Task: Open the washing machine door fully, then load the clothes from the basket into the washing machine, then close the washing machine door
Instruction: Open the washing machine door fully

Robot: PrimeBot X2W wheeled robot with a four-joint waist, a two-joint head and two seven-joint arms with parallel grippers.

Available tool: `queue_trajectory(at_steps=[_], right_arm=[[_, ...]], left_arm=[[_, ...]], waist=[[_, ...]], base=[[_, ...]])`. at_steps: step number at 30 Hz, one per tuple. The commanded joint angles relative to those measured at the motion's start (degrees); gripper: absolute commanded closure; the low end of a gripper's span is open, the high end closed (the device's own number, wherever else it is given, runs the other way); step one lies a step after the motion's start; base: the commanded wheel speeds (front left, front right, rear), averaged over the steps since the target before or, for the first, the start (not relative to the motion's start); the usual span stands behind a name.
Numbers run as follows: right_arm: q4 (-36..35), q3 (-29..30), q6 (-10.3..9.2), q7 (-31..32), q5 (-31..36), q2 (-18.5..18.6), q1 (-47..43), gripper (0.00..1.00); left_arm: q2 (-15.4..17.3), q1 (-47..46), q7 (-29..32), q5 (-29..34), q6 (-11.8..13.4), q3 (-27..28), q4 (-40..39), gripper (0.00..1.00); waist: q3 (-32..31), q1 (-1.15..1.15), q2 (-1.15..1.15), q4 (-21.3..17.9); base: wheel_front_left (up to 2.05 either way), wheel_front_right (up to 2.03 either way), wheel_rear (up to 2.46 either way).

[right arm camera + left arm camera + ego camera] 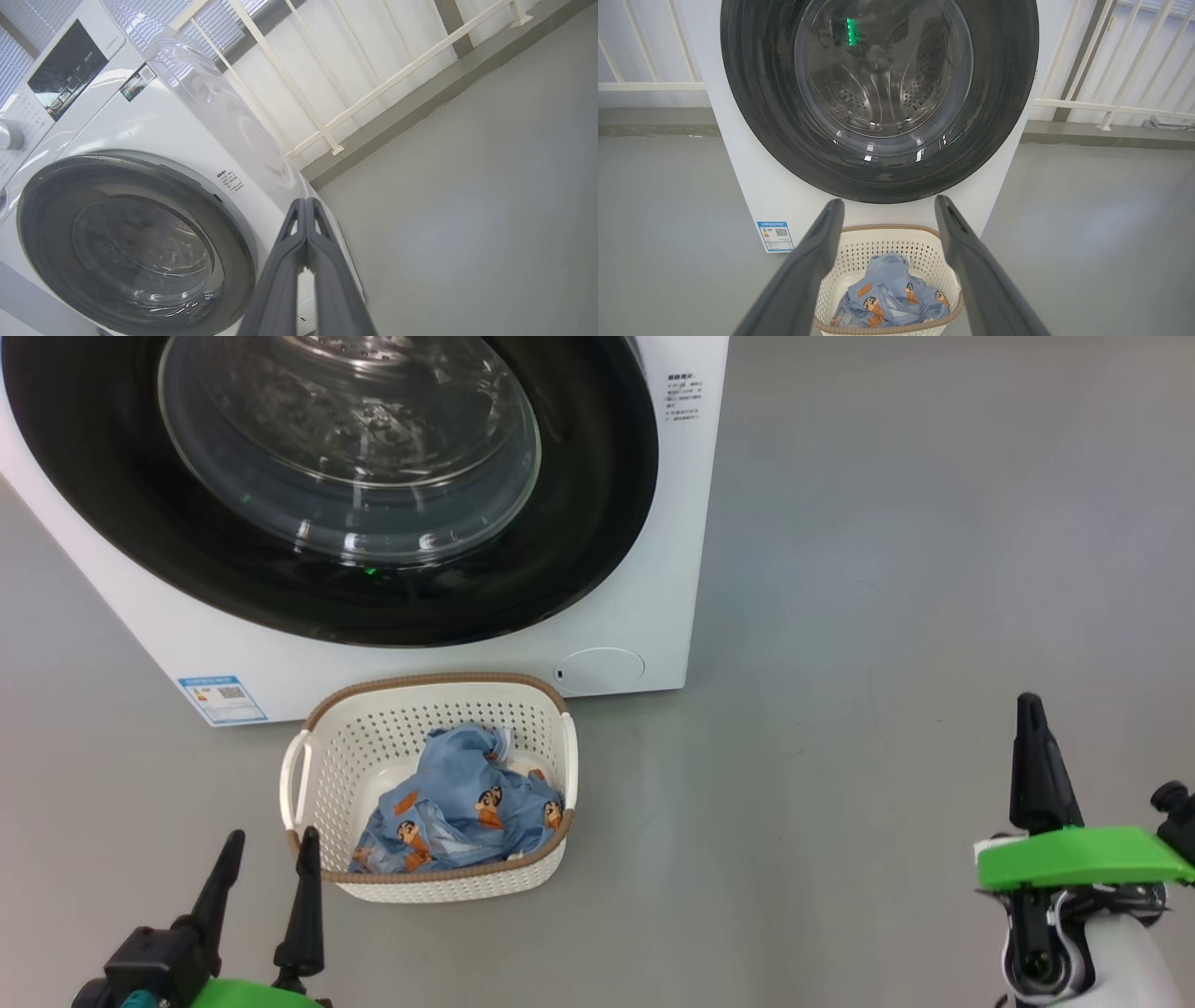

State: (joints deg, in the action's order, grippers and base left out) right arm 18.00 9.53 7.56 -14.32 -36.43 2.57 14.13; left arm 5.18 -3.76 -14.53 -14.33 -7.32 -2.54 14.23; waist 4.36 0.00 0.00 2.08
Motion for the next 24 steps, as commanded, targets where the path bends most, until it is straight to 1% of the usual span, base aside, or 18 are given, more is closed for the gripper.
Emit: queue_trajectory(at_steps=[1,4,9,17,22,24], right_arm=[[-0.95,-1.82,-0.08,-0.31,-2.7,0.31,2.89,1.0],[-0.72,-1.17,-0.08,1.26,-9.0,0.36,5.16,1.0],[-0.24,0.24,-0.08,5.6,-17.21,1.29,9.22,1.0],[3.28,2.82,-0.08,15.06,-26.74,2.32,16.45,1.0],[6.63,5.43,-0.08,21.18,-31.88,2.3,21.82,1.0],[7.4,6.03,-0.08,22.34,-32.82,2.27,23.03,1.0]], left_arm=[[1.15,-1.92,-0.47,-0.71,-0.16,1.46,-1.04,0.0],[1.34,-2.43,-0.47,-0.99,-0.16,1.13,-1.01,0.0],[1.44,-3.26,-0.47,-1.26,-0.16,0.72,-1.32,0.0],[1.7,-4.75,-0.47,-1.71,-0.16,-0.65,-1.64,0.0],[1.91,-5.89,-0.47,-1.86,-0.16,-1.25,-2.27,0.0],[1.89,-6.07,-0.47,-1.82,-0.16,-1.38,-2.47,0.0]], waist=[[0.28,0.0,0.0,0.16],[0.9,0.0,0.0,0.49],[2.21,0.0,0.0,1.28],[5.12,0.0,0.0,2.96],[6.92,0.0,0.0,4.02],[7.28,0.0,0.0,4.21]], base=[[0.0,0.0,0.0],[0.0,0.0,0.0],[0.0,0.0,0.0],[0.0,0.0,0.0],[0.0,0.0,0.0],[0.0,0.0,0.0]])
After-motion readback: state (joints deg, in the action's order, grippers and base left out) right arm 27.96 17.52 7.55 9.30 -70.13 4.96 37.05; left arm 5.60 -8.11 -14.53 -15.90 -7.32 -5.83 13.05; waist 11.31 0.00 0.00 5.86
